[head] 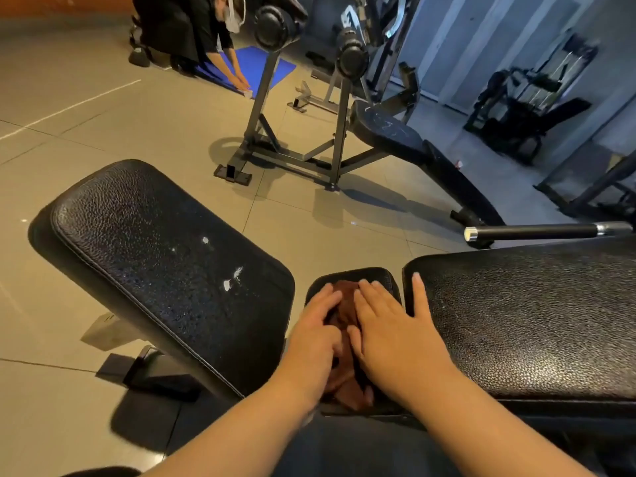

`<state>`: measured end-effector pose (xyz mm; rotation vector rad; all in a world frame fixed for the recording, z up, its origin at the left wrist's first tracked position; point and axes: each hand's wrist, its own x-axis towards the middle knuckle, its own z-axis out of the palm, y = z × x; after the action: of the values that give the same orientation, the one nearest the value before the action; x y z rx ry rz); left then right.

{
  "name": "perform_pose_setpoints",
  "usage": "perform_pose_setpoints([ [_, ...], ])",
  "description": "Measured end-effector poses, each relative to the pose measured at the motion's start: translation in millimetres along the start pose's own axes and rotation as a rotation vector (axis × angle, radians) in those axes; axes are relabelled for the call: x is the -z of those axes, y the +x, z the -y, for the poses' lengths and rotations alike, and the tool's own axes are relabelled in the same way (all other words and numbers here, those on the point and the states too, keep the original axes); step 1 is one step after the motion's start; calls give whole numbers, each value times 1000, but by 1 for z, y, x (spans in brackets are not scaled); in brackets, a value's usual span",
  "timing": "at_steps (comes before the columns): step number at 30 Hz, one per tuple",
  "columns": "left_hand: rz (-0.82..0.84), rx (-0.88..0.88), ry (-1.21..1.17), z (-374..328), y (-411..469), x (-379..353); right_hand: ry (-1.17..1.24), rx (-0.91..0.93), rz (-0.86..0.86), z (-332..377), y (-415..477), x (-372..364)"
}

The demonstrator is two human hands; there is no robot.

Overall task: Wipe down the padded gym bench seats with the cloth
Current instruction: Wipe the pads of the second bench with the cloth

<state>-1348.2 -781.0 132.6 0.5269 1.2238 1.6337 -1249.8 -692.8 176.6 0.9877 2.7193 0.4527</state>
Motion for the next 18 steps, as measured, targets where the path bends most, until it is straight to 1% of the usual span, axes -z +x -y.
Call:
perform_pose_setpoints([
  [2, -158, 57, 79, -2, 3, 2, 23, -83, 26, 0, 28, 7],
  [4, -258, 147, 174, 4, 2, 5, 20, -133, 79, 7, 55, 8],
  [6, -271, 198, 160, 14, 3, 9, 43, -128, 119, 22, 70, 5],
  [9, -294, 181, 226, 17, 7, 16, 37, -74, 140, 46, 53, -4],
  [12, -250, 165, 360, 14, 6, 20, 43, 33, 166, 49, 21, -4],
  [14, -160, 140, 495, 14, 3, 20, 21, 88, 63, 37, 6, 1],
  [16, -54, 117, 564, 10, 1, 18, 8, 56, -24, 15, 3, 10],
  [17, -16, 100, 562, 6, -1, 17, -4, 27, -15, 5, 8, 13],
  [18, 4, 86, 554, 3, -2, 16, -13, -18, 34, -3, 15, 16],
])
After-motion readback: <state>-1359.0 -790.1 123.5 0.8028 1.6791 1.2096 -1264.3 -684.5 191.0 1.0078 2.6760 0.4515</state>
